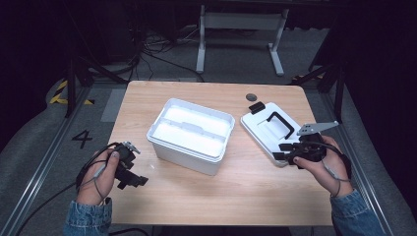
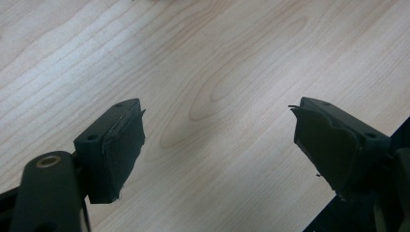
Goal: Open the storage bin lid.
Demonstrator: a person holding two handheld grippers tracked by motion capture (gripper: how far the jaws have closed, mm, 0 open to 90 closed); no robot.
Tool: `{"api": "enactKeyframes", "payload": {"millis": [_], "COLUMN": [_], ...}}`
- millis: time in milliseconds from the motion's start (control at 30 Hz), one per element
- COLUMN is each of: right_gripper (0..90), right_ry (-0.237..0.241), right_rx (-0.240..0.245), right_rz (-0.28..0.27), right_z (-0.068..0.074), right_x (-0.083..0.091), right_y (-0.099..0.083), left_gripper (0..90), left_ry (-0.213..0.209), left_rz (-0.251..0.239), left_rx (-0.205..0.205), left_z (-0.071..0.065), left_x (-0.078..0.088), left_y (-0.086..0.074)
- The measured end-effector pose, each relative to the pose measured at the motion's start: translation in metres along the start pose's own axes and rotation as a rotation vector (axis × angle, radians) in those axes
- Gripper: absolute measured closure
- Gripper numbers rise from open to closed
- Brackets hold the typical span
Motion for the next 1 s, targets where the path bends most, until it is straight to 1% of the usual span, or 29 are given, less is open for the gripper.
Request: {"api": "enactKeyframes", "payload": {"millis": [67, 133, 200, 267, 300, 333, 400, 433, 500, 600, 700, 733, 800, 900, 967, 1000], "right_gripper": [52.2, 51.7, 51.7, 51.8, 51.8, 51.8, 51.5, 50.6, 49.9, 49.9, 49.9, 49.9, 49.7, 49.3, 49.2, 49.1], "right_ry": [0.010, 0.026, 0.044, 0.049, 0.048, 0.042, 0.036, 0.042, 0.047, 0.051, 0.053, 0.051, 0.056, 0.032, 0.031, 0.029], "right_rx": [0.013, 0.024, 0.019, 0.011, 0.010, 0.021, 0.016, 0.011, 0.018, 0.030, 0.038, 0.037, 0.037, 0.055, 0.059, 0.063], "right_rz": [0.011, 0.008, -0.001, -0.016, -0.009, 0.004, -0.004, -0.002, 0.003, 0.021, 0.031, 0.034, 0.038, 0.026, 0.030, 0.026], "right_z": [0.006, 0.012, 0.017, 0.022, 0.024, 0.026, 0.030, 0.033, 0.036, 0.040, 0.041, 0.042, 0.042, 0.042, 0.043, 0.043], "right_x": [-0.004, -0.008, -0.012, -0.017, -0.021, -0.024, -0.030, -0.034, -0.041, -0.051, -0.060, -0.062, -0.069, -0.081, -0.088, -0.091], "right_y": [-0.004, -0.008, -0.012, -0.015, -0.017, -0.019, -0.021, -0.023, -0.025, -0.029, -0.033, -0.034, -0.038, -0.044, -0.048, -0.049], "left_gripper": [18.8, 18.8, 18.8, 18.8, 18.8, 18.8, 18.8, 18.8, 18.8, 18.7, 18.7, 18.7, 18.7, 18.7, 18.7, 18.7], "left_ry": [0.000, 0.006, 0.004, 0.002, -0.002, -0.001, 0.000, -0.001, -0.001, -0.002, 0.000, -0.002, 0.000, -0.002, 0.000, -0.003], "left_rz": [-0.003, 0.000, 0.001, 0.005, 0.004, 0.008, 0.014, 0.014, 0.016, 0.009, 0.012, 0.021, 0.017, 0.021, 0.018, 0.025], "left_rx": [-0.004, -0.002, 0.001, -0.006, -0.003, -0.003, -0.006, -0.008, -0.009, -0.014, -0.014, -0.013, -0.013, -0.016, -0.017, -0.014], "left_z": [0.000, 0.001, 0.001, 0.001, 0.001, 0.001, 0.000, 0.000, -0.001, 0.000, 0.000, 0.001, 0.001, 0.001, 0.001, 0.001], "left_x": [-0.001, -0.001, -0.001, -0.001, -0.002, -0.002, -0.004, -0.004, -0.004, -0.004, -0.005, -0.005, -0.006, -0.007, -0.008, -0.008], "left_y": [0.000, -0.001, -0.001, -0.001, 0.000, 0.000, 0.001, 0.002, 0.002, 0.004, 0.005, 0.005, 0.006, 0.007, 0.008, 0.008]}}
Point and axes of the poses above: each handheld gripper's, and its own axes: x roughly backward along the jaws, y roughly out of its top, z roughly to its left, the point moved 4 cm from there along -x, roughly forward along the jaws, and after that the axes turned 7 degrees about x, right-handed, at the moved point
